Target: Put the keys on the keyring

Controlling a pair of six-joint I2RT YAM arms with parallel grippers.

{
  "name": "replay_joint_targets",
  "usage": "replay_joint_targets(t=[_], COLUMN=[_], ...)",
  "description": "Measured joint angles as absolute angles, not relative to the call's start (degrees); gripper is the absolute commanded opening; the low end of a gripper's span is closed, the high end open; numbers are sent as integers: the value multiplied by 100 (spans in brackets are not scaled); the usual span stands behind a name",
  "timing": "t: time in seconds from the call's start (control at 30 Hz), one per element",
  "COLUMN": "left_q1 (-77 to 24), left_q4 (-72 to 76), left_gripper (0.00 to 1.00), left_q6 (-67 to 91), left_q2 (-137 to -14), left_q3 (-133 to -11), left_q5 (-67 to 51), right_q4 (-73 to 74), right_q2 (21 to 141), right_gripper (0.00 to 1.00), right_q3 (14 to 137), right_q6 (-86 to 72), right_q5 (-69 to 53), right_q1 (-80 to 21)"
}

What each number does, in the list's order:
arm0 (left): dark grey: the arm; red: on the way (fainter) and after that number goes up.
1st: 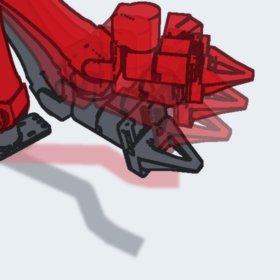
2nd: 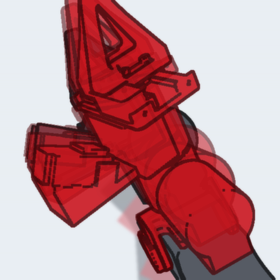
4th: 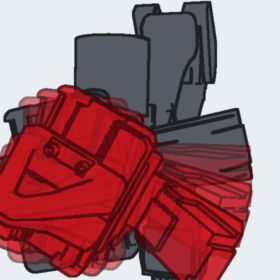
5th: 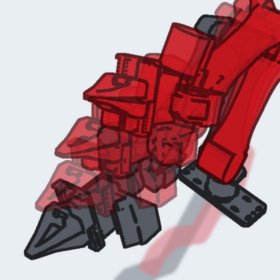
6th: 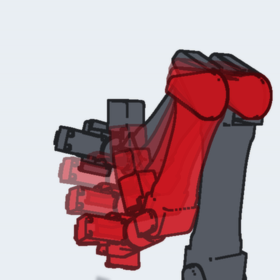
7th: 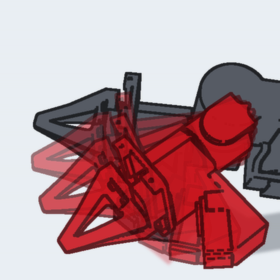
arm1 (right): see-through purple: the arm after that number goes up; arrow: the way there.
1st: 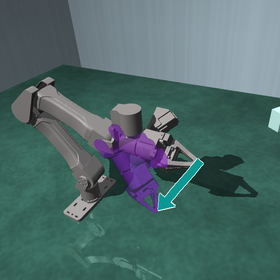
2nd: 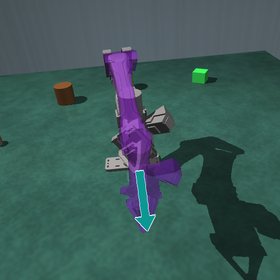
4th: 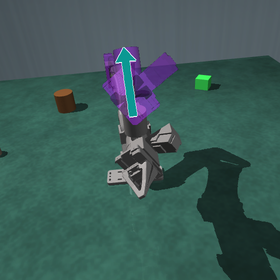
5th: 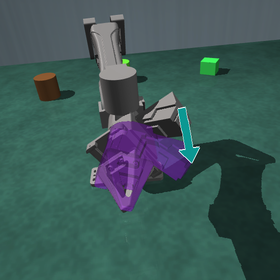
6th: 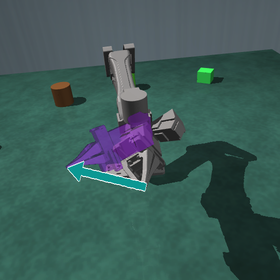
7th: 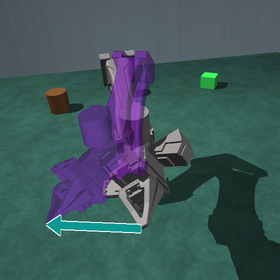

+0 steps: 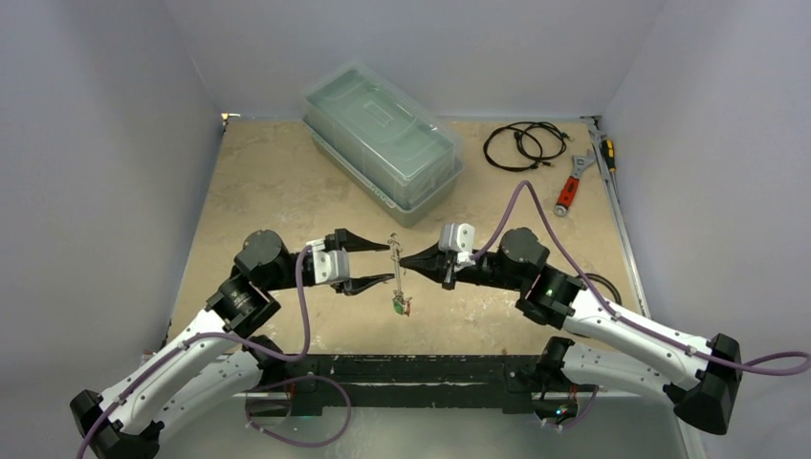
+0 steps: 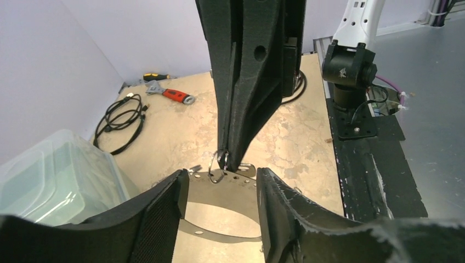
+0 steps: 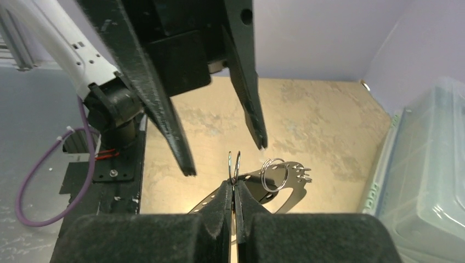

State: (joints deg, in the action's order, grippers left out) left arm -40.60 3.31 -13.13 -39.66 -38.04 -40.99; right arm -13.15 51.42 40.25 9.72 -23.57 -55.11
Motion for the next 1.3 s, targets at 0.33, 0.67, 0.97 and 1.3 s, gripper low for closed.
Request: replay_joint_targets(t=[0.33, 0.67, 0.97, 1.3], left_q1=[-4060, -4060, -4060, -4062], left_q4=[320, 244, 246, 390], left_gripper=[39, 39, 33, 41], left_q6=[-1461, -1483, -1520, -1409], left_q2=[-3846, -3747, -3907, -4163], left_q3=[-3804, -3804, -3804, -3802], left_q5=[-3944, -3728, -3785, -4357], right_q4=[189, 2475, 3422, 3614], right_q2=[5701, 6731, 6772, 6420], right_gripper=[0, 0, 0, 0], right_q3=[5253, 6897, 7072, 7072], right_q6=[1201, 1361, 1544, 1675], right_q5=[-1520, -261, 51, -274], right_q1=[-5511, -6051, -6226, -6488])
